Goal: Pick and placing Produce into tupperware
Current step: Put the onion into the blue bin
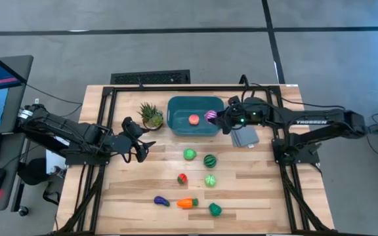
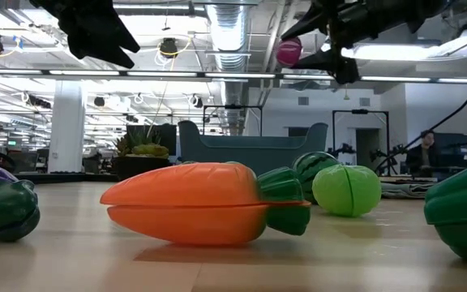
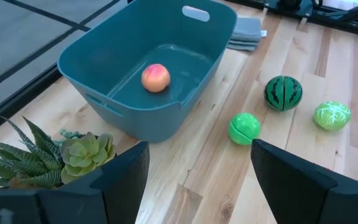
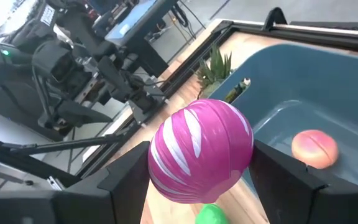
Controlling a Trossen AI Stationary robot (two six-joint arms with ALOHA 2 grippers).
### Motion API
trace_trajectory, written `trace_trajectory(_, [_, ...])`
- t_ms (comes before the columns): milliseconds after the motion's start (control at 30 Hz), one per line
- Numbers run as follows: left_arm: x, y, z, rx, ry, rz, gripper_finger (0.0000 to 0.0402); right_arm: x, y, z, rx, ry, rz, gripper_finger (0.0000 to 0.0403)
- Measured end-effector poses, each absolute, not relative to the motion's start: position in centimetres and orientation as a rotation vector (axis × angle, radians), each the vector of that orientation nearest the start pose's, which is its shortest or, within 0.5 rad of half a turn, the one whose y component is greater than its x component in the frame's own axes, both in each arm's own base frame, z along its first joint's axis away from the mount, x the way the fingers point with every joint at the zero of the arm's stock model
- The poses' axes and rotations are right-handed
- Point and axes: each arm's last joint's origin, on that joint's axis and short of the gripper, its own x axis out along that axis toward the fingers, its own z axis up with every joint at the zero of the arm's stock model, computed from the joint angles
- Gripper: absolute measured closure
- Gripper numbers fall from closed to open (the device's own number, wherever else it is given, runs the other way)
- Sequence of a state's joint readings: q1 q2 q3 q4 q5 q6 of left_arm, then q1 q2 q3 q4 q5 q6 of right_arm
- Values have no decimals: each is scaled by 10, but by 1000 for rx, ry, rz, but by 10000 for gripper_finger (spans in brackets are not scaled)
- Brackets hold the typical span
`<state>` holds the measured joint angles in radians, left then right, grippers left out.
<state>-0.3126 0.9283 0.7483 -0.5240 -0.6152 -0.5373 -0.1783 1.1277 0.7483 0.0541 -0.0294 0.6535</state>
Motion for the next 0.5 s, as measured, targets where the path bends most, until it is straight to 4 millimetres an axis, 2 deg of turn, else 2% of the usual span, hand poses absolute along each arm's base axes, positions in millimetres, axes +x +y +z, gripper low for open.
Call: trace_trajectory(500, [179,-40,271,-198,531,448,130,283,-49,249,683,239,-188,128])
